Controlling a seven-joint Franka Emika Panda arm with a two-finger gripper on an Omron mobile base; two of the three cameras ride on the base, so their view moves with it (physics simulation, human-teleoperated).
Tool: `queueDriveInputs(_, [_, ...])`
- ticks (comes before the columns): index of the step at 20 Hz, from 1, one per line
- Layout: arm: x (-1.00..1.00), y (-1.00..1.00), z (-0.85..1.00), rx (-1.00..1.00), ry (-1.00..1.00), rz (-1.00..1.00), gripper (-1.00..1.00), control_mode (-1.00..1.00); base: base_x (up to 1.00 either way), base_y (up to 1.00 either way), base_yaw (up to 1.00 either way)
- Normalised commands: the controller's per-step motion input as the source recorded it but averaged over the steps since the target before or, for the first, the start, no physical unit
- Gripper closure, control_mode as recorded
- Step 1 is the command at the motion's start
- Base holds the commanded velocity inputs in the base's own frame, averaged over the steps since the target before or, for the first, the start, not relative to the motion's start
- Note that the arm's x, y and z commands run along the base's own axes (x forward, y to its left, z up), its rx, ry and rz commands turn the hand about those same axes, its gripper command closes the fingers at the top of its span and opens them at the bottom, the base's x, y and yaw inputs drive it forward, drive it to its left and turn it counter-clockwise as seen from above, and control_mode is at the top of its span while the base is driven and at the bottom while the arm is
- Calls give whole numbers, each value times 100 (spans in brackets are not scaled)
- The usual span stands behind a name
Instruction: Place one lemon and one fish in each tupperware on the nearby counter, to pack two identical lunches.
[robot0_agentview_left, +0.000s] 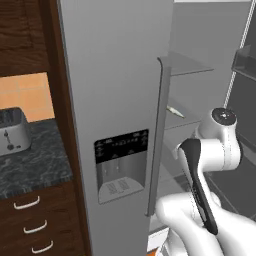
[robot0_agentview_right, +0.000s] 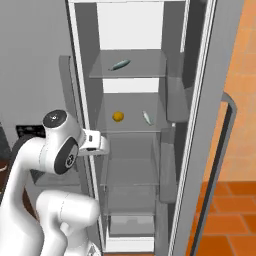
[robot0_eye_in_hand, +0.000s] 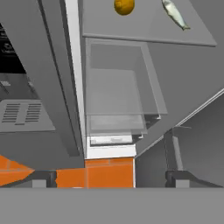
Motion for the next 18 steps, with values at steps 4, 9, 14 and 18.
queueDriveInputs(4, [0,0,0,0,0,0,-100,100,66,-67,5])
queueDriveInputs(9, [24,0,14,2,2,0,-100,-100,39,-9,0])
queueDriveInputs(14, [24,30,70,20,-1,-2,-100,-100,0,0,0])
queueDriveInputs(18, [20,1,-14,40,2,-2,-100,-100,0,0,0])
